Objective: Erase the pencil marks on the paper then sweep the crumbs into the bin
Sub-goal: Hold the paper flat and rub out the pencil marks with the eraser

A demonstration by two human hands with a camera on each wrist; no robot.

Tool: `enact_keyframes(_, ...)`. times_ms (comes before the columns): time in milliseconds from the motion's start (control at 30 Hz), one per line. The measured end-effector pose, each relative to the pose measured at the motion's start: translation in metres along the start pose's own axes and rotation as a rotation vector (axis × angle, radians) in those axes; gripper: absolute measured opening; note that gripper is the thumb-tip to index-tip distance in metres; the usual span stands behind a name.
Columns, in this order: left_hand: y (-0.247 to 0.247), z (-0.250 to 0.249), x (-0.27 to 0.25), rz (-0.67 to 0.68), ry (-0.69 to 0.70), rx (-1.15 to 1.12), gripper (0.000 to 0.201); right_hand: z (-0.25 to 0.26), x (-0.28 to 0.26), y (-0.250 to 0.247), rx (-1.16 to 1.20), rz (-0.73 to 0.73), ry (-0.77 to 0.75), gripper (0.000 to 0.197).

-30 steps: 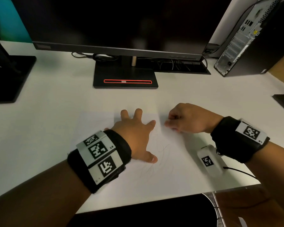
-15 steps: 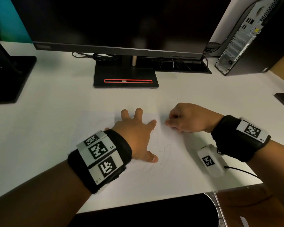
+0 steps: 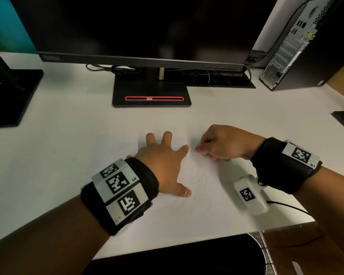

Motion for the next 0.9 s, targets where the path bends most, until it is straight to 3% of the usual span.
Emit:
enact_keyframes(67,0.0,0.0,-0.001,-0.005,0.001,0.0,0.111,-0.001,0.002,-0.002,0.004,-0.05,0.01,0.04)
enact_keyframes(200,0.0,0.0,-0.001,-0.005,0.003,0.0,0.112,0.007,0.0,0.005,0.017,0.043,-0.005,0.04)
enact_keyframes(333,0.0,0.0,-0.001,-0.01,0.003,0.006,0.111,0.001,0.003,-0.001,0.035,-0.046,0.028,0.042)
enact_keyframes(467,-0.001,-0.001,-0.001,-0.013,0.002,0.008,0.11,0.008,0.0,0.006,0.04,0.045,-0.001,0.04)
enact_keyframes(567,-0.001,-0.001,-0.001,-0.014,0.001,0.016,0.111,0.004,0.001,-0.001,0.025,-0.055,0.024,0.043)
enact_keyframes(700,0.0,0.0,-0.001,-0.007,0.002,-0.007,0.11,0.014,-0.002,0.01,0.001,0.063,-0.036,0.045)
enact_keyframes(833,-0.001,-0.001,-0.002,-0.009,0.008,0.014,0.11,0.01,0.003,0.002,0.013,-0.022,-0.004,0.045)
enact_keyframes(900,-0.002,-0.001,-0.002,-0.011,0.002,0.01,0.109,0.014,0.002,0.008,-0.01,0.026,-0.045,0.046)
Point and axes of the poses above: each hand's wrist, its own x-axis towards the middle knuckle, its own y-axis out of the palm, z = x × y, the point moved 4 cm from there along x, towards the middle knuckle, and after that the axes turned 2 degrees about -x, right-handed, at the moved point
